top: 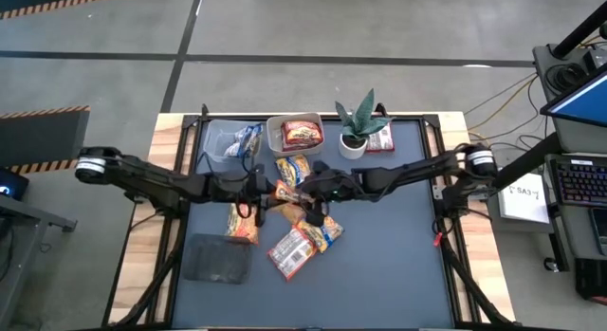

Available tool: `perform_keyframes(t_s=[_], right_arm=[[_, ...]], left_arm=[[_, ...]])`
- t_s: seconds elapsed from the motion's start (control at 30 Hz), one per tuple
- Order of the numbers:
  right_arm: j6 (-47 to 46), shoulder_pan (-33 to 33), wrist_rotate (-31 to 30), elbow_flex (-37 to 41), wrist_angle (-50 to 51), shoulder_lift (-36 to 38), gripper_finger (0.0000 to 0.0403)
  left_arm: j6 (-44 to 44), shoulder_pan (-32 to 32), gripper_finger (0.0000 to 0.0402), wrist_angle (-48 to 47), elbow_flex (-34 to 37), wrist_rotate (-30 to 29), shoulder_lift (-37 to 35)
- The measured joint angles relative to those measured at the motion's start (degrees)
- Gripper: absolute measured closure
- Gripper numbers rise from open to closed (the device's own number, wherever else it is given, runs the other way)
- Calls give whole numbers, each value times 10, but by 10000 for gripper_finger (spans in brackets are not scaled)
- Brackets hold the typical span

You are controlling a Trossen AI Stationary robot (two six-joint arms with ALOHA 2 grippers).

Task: Sort Maruchan noodles
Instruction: Put the orange noodle pack into the black bin

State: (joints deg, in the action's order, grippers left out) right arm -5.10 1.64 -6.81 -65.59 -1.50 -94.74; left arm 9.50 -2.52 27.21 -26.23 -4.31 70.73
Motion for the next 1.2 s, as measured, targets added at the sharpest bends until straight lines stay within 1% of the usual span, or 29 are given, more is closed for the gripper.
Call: perform_keyframes(t_s=[0.1, 0.23, 0.33, 0.47, 0.5, 0.63, 0.77, 0.83, 0.93, 1.03, 1.1, 1.2], right_arm=[[-7, 0, 0, 22, -1, 26, 157], [-5, -1, -1, 61, 8, 58, 156], [-6, -1, -10, 91, 4, 89, 156], [-18, -1, -9, 128, 1, 122, 156], [-21, 0, -11, 135, 1, 127, 156], [-28, -2, -12, 165, -23, 141, 158], [-28, -2, -11, 192, -75, 140, 158], [-17, -3, -9, 195, -92, 138, 156], [10, -12, -10, 190, -98, 139, 157], [28, -23, -9, 178, -100, 143, 161], [39, -31, -9, 174, -100, 145, 163], [64, -45, -7, 172, -98, 149, 165]], left_arm=[[0, -2, 298, -133, -66, 12, -29], [0, -25, 299, -354, -170, 32, -57], [8, -46, 300, -543, -251, 38, -64], [52, -73, 300, -737, -359, 31, -55], [64, -81, 300, -771, -382, 29, -52], [154, -119, 300, -922, -447, 28, -30], [346, -154, 300, -1019, -474, 34, -5], [457, -168, 299, -1038, -478, 67, 8], [588, -203, 299, -1039, -477, 114, 25], [674, -251, 299, -1039, -477, 155, 51], [719, -285, 299, -1038, -482, 171, 71], [773, -329, 299, -1049, -491, 175, 102]])
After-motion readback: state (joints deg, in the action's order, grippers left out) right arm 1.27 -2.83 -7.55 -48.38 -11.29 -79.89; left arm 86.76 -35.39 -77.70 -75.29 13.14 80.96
